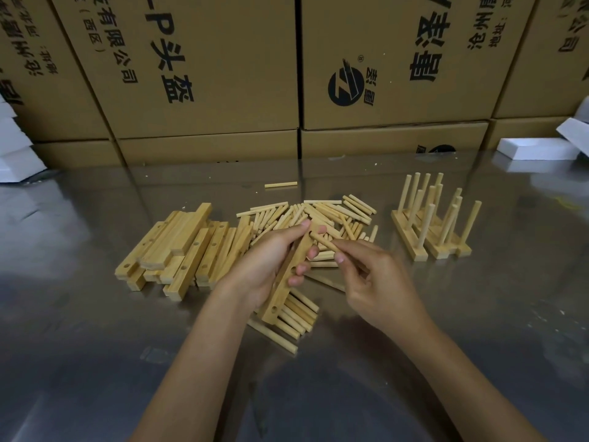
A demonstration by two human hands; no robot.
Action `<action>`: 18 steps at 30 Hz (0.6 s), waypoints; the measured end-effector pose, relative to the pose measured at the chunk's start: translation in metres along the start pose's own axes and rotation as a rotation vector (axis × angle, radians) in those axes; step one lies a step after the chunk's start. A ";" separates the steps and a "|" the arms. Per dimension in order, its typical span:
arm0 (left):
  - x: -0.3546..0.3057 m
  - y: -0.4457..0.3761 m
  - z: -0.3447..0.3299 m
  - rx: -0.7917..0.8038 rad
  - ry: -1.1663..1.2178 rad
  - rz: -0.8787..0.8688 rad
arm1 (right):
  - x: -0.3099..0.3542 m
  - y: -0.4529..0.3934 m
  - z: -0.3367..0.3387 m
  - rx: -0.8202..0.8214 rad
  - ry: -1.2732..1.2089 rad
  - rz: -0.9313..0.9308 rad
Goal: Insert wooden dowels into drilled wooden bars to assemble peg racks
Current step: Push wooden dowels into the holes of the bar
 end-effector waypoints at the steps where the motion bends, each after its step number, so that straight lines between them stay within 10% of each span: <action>1: 0.000 0.000 0.001 -0.005 -0.016 -0.003 | -0.001 0.000 0.001 -0.009 0.022 -0.014; 10: -0.005 -0.001 -0.003 -0.073 -0.251 -0.096 | 0.001 0.003 0.011 -0.105 0.209 -0.063; 18: -0.005 -0.003 -0.010 -0.109 -0.392 -0.140 | -0.028 0.004 0.000 -0.034 -0.145 -0.293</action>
Point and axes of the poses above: each hand's wrist, its own y-axis away from the middle knuckle, its own z-axis out of the back of the hand, x = y × z, the point moved 10 cm from there along -y, towards the middle knuckle, and after that the axes turned 11 degrees about -z, right-handed, at the moved point
